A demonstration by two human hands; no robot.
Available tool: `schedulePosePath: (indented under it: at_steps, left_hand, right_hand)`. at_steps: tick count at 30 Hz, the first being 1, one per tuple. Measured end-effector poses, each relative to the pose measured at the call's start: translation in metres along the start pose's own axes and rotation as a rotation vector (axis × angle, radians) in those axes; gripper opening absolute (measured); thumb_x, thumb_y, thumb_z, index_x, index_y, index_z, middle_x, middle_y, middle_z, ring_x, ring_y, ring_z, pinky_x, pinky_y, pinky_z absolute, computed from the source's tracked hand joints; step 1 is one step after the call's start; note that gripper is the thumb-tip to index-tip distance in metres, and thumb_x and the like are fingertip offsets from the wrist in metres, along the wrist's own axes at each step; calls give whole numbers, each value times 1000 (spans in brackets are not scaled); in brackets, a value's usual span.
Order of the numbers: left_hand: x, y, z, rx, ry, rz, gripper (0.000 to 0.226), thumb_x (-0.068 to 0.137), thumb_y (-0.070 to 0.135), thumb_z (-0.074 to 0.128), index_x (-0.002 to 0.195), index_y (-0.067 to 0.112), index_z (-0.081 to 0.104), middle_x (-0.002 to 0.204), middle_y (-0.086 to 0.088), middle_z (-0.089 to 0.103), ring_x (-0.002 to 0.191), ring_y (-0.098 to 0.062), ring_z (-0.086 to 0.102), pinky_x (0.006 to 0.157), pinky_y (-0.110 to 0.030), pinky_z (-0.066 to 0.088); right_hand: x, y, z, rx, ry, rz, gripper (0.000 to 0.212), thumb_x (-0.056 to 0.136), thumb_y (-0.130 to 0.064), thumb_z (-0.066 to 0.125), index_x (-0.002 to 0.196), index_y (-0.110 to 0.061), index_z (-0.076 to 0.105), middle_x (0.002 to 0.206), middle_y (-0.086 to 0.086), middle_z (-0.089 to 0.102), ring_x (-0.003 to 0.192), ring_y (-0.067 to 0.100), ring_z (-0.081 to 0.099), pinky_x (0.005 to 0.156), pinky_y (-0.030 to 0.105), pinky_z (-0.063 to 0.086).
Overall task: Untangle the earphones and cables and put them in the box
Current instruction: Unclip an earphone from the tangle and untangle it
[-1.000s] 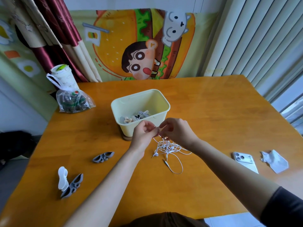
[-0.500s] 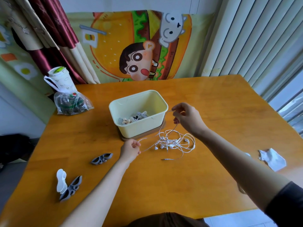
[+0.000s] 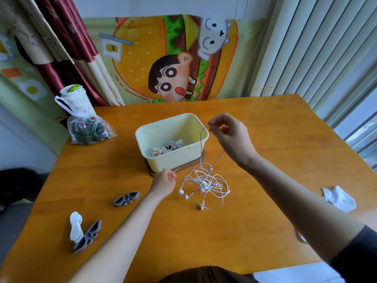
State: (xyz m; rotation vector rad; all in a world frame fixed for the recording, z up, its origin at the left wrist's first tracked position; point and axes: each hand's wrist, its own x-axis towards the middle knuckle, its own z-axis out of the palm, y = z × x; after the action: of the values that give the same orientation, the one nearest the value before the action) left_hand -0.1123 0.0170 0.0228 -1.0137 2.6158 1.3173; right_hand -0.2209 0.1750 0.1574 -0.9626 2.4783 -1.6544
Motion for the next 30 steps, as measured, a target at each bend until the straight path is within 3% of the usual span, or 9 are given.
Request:
schedulePosePath:
  at_steps: [4, 6, 8, 12, 17, 21, 23, 26, 30]
  left_hand:
    - [-14, 55, -10, -262, -15, 303, 32, 90, 8, 56, 120, 16, 50, 117, 6, 52, 110, -6, 48, 93, -21, 37]
    - [-23, 77, -12, -389, -121, 405, 22, 94, 12, 55, 113, 21, 52, 111, 7, 58, 107, 0, 54, 92, -16, 41]
    - [-27, 86, -15, -462, -148, 433, 11, 100, 14, 46, 96, 18, 56, 90, 2, 64, 86, 1, 61, 83, -13, 46]
    - [-22, 79, -24, -555, 10, 356, 32, 102, 9, 39, 82, 21, 62, 56, 6, 50, 56, -7, 54, 76, -43, 54]
    - [-19, 79, -39, -478, 165, 390, 14, 91, 21, 62, 78, 17, 66, 66, -4, 56, 55, -7, 43, 55, -27, 40]
    - [-22, 78, -37, -573, 38, 236, 32, 93, 31, 58, 71, 8, 56, 47, 0, 39, 42, -8, 38, 53, -31, 53]
    - [-21, 73, -34, -621, 21, 161, 35, 95, 33, 55, 68, 11, 51, 47, -1, 32, 39, -9, 32, 45, -26, 45]
    - [-17, 60, -34, -497, 20, 139, 34, 95, 36, 54, 69, 13, 51, 50, 2, 31, 38, -7, 27, 42, -22, 26]
    - [-17, 41, -31, -173, -80, 195, 37, 91, 43, 57, 85, 9, 69, 64, 5, 53, 60, -6, 48, 57, -24, 34]
  right_hand:
    - [-1, -4, 4, -35, -140, -26, 11, 88, -5, 59, 90, -16, 61, 82, -10, 61, 57, -9, 51, 58, 7, 38]
    - [-3, -3, 5, -68, -191, -35, 12, 88, -4, 58, 92, -15, 61, 83, -6, 61, 59, -9, 52, 59, 8, 39]
    - [-4, 1, 4, -77, -192, -33, 12, 88, -7, 59, 93, -17, 61, 82, -7, 62, 60, -6, 53, 61, 8, 41]
    - [-9, 22, -2, -206, -295, 16, 13, 84, -15, 68, 94, -18, 61, 73, -15, 56, 58, -6, 49, 57, 10, 39]
    - [-32, 57, 6, -298, -430, 152, 11, 83, -22, 70, 92, -16, 68, 66, -16, 52, 55, 0, 45, 53, 13, 34]
    - [-38, 55, 9, -217, -490, 147, 11, 88, -27, 65, 85, -18, 71, 51, -19, 51, 50, -3, 46, 52, 11, 35]
    - [-39, 51, 10, -218, -531, 143, 15, 90, -24, 62, 77, -20, 70, 53, -17, 57, 46, -3, 47, 50, 11, 36]
    - [-35, 54, 8, -176, -363, 208, 20, 93, -16, 57, 75, -14, 65, 59, -10, 62, 39, 0, 51, 46, 11, 40]
    - [-28, 61, 2, -184, -169, 270, 18, 93, -17, 57, 80, -6, 61, 59, -3, 61, 36, -1, 52, 43, 10, 41]
